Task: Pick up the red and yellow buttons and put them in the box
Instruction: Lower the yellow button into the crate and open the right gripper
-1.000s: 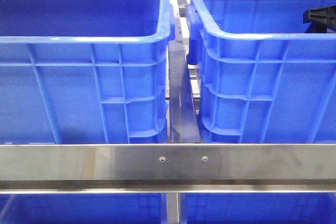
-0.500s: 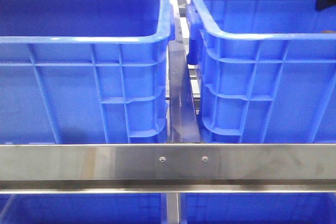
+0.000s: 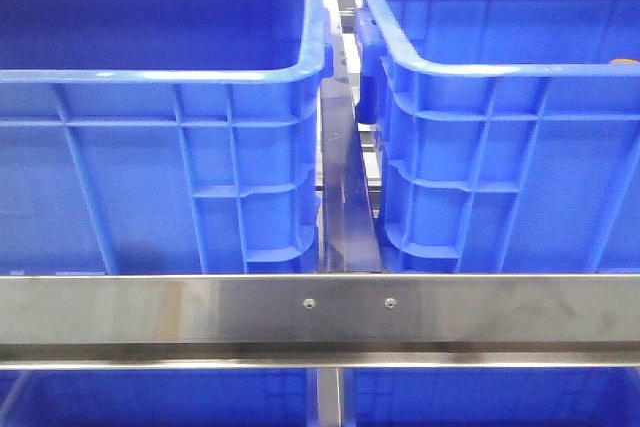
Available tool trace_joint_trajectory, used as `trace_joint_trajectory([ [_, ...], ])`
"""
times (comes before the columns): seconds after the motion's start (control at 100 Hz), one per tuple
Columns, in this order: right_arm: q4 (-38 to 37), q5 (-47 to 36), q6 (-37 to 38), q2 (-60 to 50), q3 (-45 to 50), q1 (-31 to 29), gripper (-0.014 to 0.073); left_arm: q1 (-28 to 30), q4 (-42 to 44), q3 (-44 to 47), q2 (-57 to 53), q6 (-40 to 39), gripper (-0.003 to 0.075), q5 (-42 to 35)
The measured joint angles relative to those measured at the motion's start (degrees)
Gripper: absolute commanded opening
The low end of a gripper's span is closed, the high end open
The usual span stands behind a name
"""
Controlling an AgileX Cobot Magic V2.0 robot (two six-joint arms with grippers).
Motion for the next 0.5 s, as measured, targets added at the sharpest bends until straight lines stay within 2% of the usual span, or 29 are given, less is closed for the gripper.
trace_joint_trajectory([
  [0.42,-0.11,3.24,0.00,-24.80,18.52,0.00,0.0589,0.00,0.00,0.00,0.00,0.00,-0.0019,0.10],
  [0.5,-0.11,3.33,0.00,-27.93,20.33,0.00,0.0548,0.00,0.00,0.00,0.00,0.00,-0.0019,0.10],
])
